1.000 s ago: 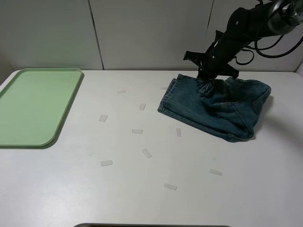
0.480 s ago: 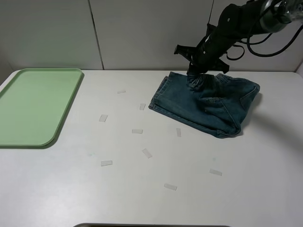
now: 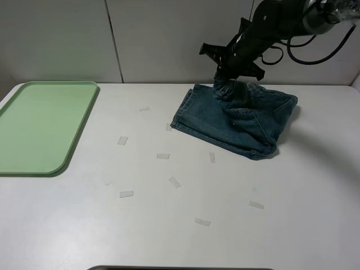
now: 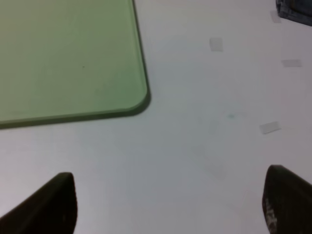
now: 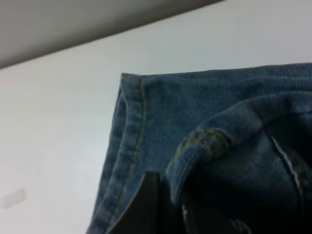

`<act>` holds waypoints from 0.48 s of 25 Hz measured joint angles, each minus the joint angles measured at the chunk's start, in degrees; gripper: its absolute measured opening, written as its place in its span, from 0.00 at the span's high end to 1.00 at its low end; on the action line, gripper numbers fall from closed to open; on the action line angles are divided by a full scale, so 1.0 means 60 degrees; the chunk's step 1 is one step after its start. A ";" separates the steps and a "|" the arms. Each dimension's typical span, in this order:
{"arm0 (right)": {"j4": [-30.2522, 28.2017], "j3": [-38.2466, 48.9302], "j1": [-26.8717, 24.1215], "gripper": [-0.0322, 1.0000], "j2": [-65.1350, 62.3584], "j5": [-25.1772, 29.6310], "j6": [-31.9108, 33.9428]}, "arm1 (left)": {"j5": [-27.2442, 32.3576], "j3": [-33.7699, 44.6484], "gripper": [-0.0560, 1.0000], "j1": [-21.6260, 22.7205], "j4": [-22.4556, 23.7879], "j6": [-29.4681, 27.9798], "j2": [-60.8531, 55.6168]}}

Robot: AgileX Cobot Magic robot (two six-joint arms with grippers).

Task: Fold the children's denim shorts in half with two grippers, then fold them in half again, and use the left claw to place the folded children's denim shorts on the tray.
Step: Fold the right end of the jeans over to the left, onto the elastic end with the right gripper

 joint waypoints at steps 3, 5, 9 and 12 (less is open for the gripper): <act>0.0259 0.0000 0.0108 0.95 0.0018 -0.0247 0.0109 | 0.0000 0.0000 0.22 0.0000 0.0271 0.0000 0.0000; 0.0460 -0.0006 0.0175 0.95 0.0115 -0.0377 0.0139 | 0.0008 0.0000 0.22 0.0000 0.0390 0.0000 0.0000; 0.0863 -0.0019 0.0349 0.95 0.0402 -0.0441 0.0146 | 0.0008 0.0000 0.22 0.0000 0.0790 0.0000 0.0000; 0.1130 -0.0019 0.0535 0.95 0.0554 -0.0606 0.0126 | 0.0008 0.0000 0.22 0.0000 0.1050 0.0000 0.0000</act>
